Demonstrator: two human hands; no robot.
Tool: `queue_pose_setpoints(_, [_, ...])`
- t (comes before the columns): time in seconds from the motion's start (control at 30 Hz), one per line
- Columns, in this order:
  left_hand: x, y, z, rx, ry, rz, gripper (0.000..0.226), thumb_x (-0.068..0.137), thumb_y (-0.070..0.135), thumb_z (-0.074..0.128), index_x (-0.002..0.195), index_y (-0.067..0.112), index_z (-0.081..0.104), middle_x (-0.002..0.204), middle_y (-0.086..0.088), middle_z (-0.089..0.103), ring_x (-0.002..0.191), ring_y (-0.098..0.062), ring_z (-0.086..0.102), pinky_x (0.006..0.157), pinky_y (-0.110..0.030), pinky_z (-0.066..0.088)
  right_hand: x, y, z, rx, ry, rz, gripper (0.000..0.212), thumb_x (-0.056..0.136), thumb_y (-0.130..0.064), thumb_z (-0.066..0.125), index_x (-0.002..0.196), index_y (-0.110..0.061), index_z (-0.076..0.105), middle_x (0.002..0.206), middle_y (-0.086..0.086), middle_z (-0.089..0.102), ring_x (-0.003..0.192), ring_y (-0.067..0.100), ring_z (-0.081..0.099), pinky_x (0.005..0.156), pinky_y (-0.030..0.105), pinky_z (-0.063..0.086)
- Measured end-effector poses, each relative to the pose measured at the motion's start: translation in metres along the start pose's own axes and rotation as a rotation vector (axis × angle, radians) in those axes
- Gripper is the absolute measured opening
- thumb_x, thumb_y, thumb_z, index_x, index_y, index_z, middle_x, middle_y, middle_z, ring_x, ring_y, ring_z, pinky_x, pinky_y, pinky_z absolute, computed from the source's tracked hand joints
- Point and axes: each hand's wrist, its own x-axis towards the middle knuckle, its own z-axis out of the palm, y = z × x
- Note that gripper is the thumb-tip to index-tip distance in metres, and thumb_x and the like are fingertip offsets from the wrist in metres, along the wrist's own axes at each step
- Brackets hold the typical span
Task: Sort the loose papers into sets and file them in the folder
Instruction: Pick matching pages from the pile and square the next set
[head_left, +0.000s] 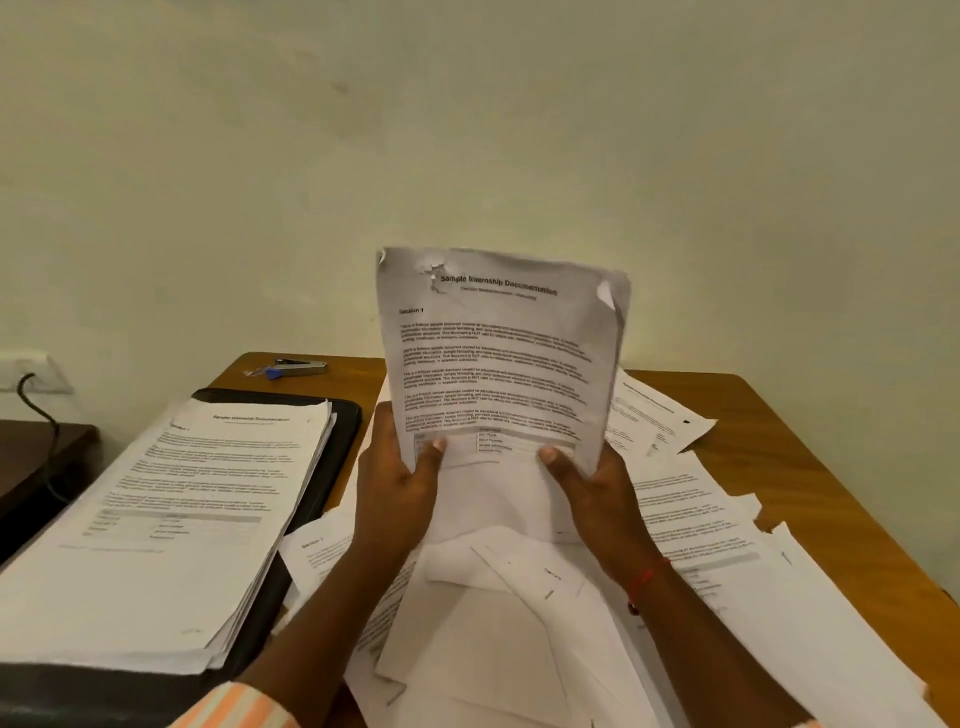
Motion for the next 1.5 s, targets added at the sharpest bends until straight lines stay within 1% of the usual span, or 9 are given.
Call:
queue_pose_setpoints(0.13, [0.010, -0.005, -0.006, 0.070, -0.078, -0.105, 0.040, 0.098, 0.019, 0.064, 0.128, 0.036, 0.043, 0.109, 0.029, 0.057, 0.098, 0.006, 0.059, 0.072, -0.013, 0.051, 0.001, 0.007, 0.001, -0.132, -0.047, 0.020, 0.054, 0.090, -0.050, 0.064, 0.137, -0.026, 0.054, 0.130, -0.010, 0.064, 0.125, 0.010, 0.057, 0.104, 0.033, 0.048])
queue_pose_setpoints(0.23, [0.025, -0.013, -0.019, 0.017, -0.138, -0.275, 0.044, 0.098, 0.017, 0.063, 0.132, 0.039, 0.044, 0.108, 0.025, 0.059, 0.093, 0.002, 0.059, 0.070, -0.016, 0.048, 0.006, -0.002, -0.007, -0.131, 0.070, 0.036, 0.026, 0.100, -0.045, 0.054, 0.104, -0.021, 0.064, 0.100, -0.009, 0.073, 0.094, 0.011, 0.070, 0.075, 0.025, 0.056])
queue_pose_setpoints(0.3, [0.030, -0.022, -0.026, -0.034, -0.139, -0.398, 0.044, 0.098, 0.013, 0.063, 0.134, 0.034, 0.048, 0.117, 0.012, 0.064, 0.101, -0.010, 0.063, 0.079, -0.027, 0.051, 0.014, 0.002, -0.022, -0.398, 0.233, 0.072, 0.029, 0.102, -0.043, 0.051, 0.095, -0.016, 0.060, 0.090, -0.001, 0.072, 0.078, 0.019, 0.070, 0.058, 0.023, 0.051])
queue_pose_setpoints(0.4, [0.027, -0.028, -0.027, -0.142, -0.051, -0.552, 0.046, 0.099, 0.005, 0.059, 0.137, 0.028, 0.050, 0.117, 0.006, 0.064, 0.105, -0.020, 0.062, 0.087, -0.035, 0.048, 0.021, 0.020, -0.042, -0.941, 0.210, 0.265, 0.044, 0.093, -0.057, 0.058, 0.097, -0.014, 0.061, 0.096, 0.007, 0.071, 0.087, 0.027, 0.067, 0.071, 0.032, 0.052])
queue_pose_setpoints(0.6, [0.029, -0.032, -0.032, -0.272, 0.109, -0.613, 0.053, 0.098, -0.004, 0.054, 0.144, 0.022, 0.050, 0.125, 0.001, 0.065, 0.104, -0.017, 0.063, 0.073, -0.026, 0.050, 0.016, 0.029, -0.030, -1.117, 0.055, 0.348, 0.080, 0.074, -0.081, 0.060, 0.121, -0.016, 0.053, 0.120, 0.011, 0.055, 0.113, 0.031, 0.057, 0.086, 0.040, 0.048])
queue_pose_setpoints(0.77, [0.029, -0.033, -0.031, -0.250, 0.085, -0.612, 0.048, 0.099, -0.002, 0.055, 0.137, 0.027, 0.050, 0.101, 0.012, 0.063, 0.090, -0.011, 0.062, 0.068, -0.025, 0.048, 0.017, 0.030, -0.034, -1.169, 0.075, 0.367, 0.082, 0.077, -0.079, 0.060, 0.129, -0.016, 0.050, 0.125, 0.013, 0.053, 0.116, 0.031, 0.054, 0.088, 0.040, 0.048])
queue_pose_setpoints(1.07, [0.027, -0.030, -0.029, -0.255, 0.104, -0.594, 0.054, 0.097, -0.005, 0.054, 0.142, 0.025, 0.048, 0.126, 0.000, 0.063, 0.110, -0.021, 0.063, 0.080, -0.028, 0.051, 0.018, 0.032, -0.033, -1.153, 0.077, 0.237, 0.074, 0.079, -0.070, 0.065, 0.126, -0.014, 0.053, 0.127, 0.013, 0.051, 0.119, 0.028, 0.046, 0.093, 0.040, 0.045])
queue_pose_setpoints(1.3, [0.030, -0.030, -0.028, -0.225, 0.052, -0.611, 0.042, 0.098, -0.009, 0.051, 0.131, 0.017, 0.053, 0.102, 0.003, 0.067, 0.083, -0.006, 0.063, 0.053, -0.014, 0.050, 0.000, 0.025, 0.005, -1.175, -0.396, 0.003, 0.094, 0.076, -0.085, 0.051, 0.146, -0.023, 0.038, 0.152, 0.004, 0.035, 0.144, 0.024, 0.028, 0.114, 0.045, 0.020])
queue_pose_setpoints(1.5, [0.028, -0.033, -0.027, -0.159, 0.036, -0.655, 0.031, 0.100, 0.000, 0.054, 0.125, 0.015, 0.058, 0.105, -0.003, 0.065, 0.083, -0.010, 0.059, 0.061, -0.021, 0.044, 0.001, 0.027, 0.010, -1.138, -0.478, -0.006, 0.088, 0.081, -0.078, 0.053, 0.149, -0.024, 0.038, 0.157, 0.004, 0.031, 0.146, 0.022, 0.025, 0.116, 0.043, 0.015])
